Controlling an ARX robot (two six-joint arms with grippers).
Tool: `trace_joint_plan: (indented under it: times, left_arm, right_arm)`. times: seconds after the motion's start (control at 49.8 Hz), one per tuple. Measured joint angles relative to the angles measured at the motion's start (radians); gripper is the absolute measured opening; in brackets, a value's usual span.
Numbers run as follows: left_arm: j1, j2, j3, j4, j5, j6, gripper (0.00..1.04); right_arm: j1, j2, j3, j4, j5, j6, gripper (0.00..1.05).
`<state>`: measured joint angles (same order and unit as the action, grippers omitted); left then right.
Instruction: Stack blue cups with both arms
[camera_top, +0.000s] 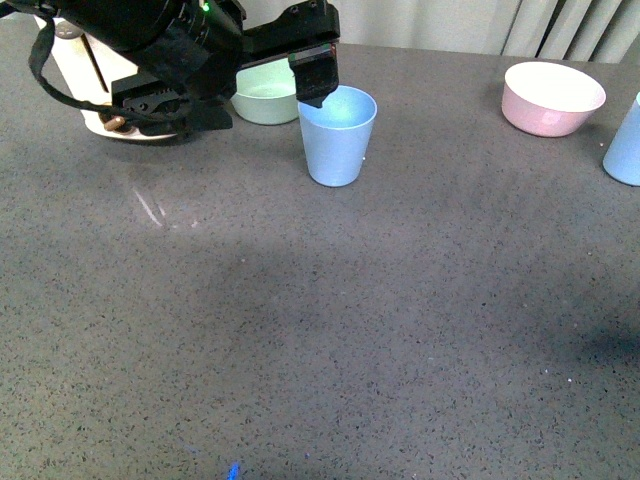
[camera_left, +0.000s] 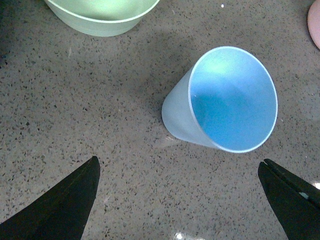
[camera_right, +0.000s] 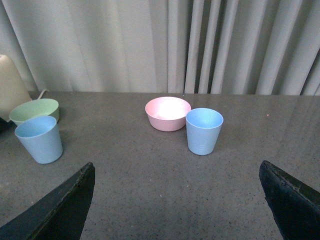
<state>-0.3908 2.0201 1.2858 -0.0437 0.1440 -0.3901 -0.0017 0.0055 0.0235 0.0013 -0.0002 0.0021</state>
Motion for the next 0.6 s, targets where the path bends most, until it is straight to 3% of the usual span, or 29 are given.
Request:
trace_joint_plan:
  times: [0.462,0.603]
  left_arm:
    - [-0.002,0.217,0.299,-0.148,-0.099,0.002,0.96]
    - [-0.009,0.235,0.329,-0.167,-0.148,0.006,0.75]
  right_arm:
    - [0.0,0.0,0.0,0.0,0.0,0.0,0.96]
    - [0.0,0.0,0.0,0.0,0.0,0.0,0.96]
